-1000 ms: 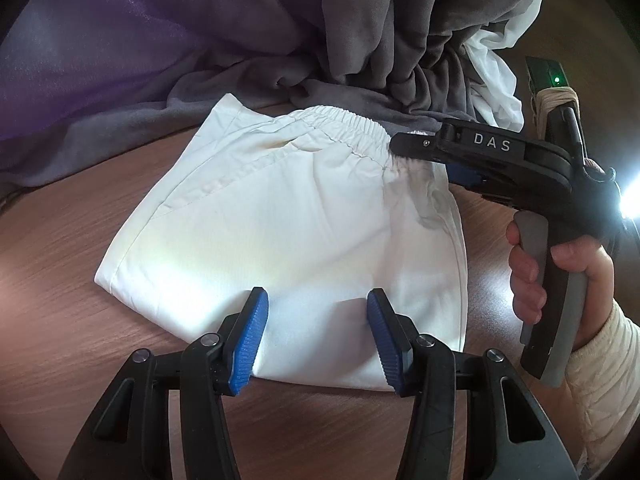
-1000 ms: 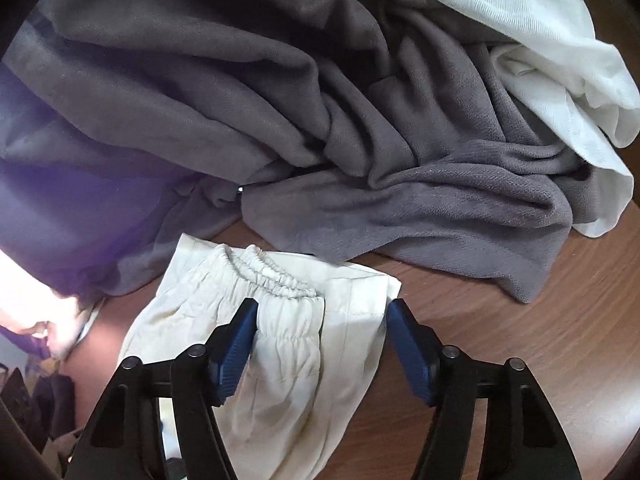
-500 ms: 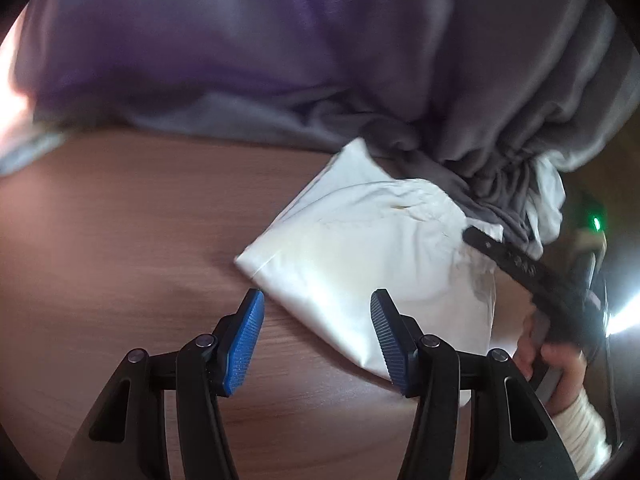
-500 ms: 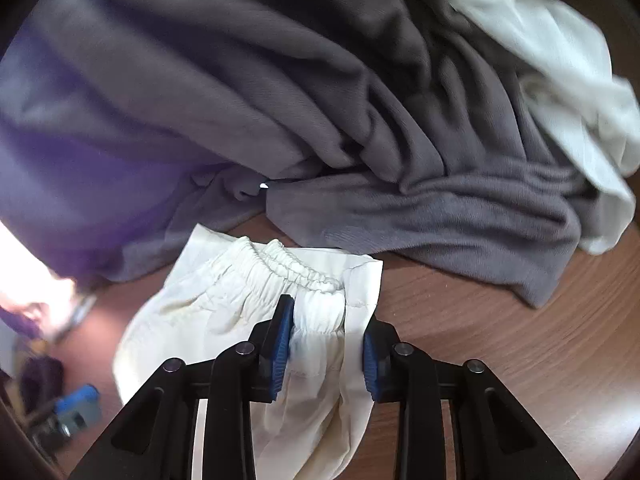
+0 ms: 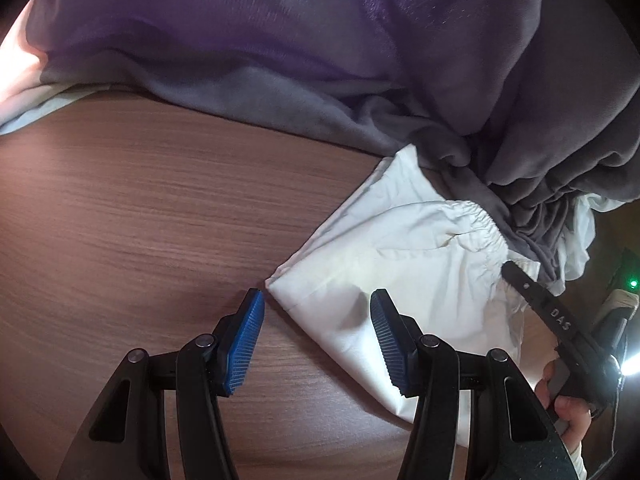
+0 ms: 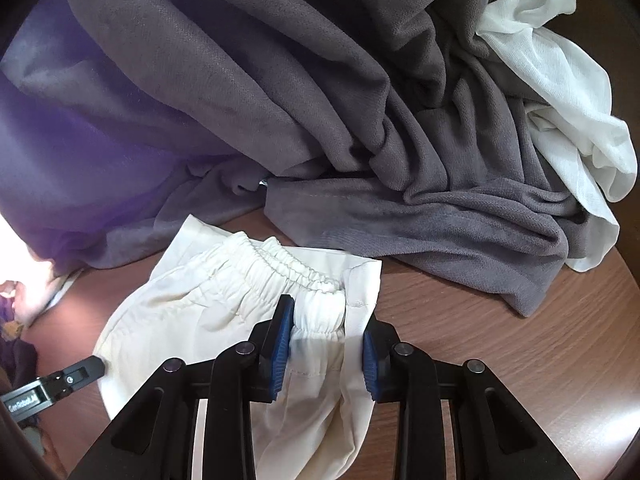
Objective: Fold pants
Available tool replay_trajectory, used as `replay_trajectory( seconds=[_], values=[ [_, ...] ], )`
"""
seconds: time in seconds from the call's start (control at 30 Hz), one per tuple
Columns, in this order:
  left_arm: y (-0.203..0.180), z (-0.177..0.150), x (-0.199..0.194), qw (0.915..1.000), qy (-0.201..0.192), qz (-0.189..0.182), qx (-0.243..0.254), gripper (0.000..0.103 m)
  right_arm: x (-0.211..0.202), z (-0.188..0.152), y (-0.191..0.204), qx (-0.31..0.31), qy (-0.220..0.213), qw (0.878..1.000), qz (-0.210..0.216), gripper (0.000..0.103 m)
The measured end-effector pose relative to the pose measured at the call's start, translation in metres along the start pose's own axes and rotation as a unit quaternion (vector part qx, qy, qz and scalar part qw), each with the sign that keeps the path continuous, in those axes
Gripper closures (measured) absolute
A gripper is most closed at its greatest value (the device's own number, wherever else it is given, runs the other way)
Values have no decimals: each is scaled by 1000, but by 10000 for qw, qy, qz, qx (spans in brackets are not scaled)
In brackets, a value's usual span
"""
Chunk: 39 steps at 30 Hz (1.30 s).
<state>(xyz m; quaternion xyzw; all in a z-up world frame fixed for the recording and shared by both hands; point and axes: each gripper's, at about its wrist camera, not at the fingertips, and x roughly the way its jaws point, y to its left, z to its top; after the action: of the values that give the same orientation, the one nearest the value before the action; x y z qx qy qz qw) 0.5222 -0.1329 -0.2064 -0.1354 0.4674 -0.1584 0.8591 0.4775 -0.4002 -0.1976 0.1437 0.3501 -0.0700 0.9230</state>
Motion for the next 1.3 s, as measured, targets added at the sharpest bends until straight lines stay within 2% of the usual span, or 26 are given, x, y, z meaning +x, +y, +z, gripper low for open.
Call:
replay_trajectory(
  seconds=[0.2, 0.33, 0.67, 0.87, 1.0, 1.2, 1.3],
  values=[
    [-2, -1, 7, 10000, 11, -72, 13, 51, 1, 1, 1, 16, 15, 10000, 19, 71],
    [0, -1, 7, 10000, -20, -48, 31, 62, 1, 1, 0, 67, 26, 10000, 60, 71],
    [5, -2, 11, 9998, -139, -114, -125, 63, 1, 1, 1, 8, 0, 10000, 17, 71],
    [11, -2, 11, 9990, -310, -255, -214, 86, 0, 0, 1, 16, -32, 10000, -9, 71],
    [2, 0, 3, 9987, -440, -236, 71, 91, -4, -1, 7, -75, -120, 9999, -65, 74],
    [-22, -3, -15, 9934, -736, 158, 862, 91, -16, 0, 10, -124, -231, 9996, -55, 77],
    [-22, -5, -26, 9932, -737, 156, 883, 91, -28, -3, 15, -257, -321, 9991, -64, 78]
  ],
)
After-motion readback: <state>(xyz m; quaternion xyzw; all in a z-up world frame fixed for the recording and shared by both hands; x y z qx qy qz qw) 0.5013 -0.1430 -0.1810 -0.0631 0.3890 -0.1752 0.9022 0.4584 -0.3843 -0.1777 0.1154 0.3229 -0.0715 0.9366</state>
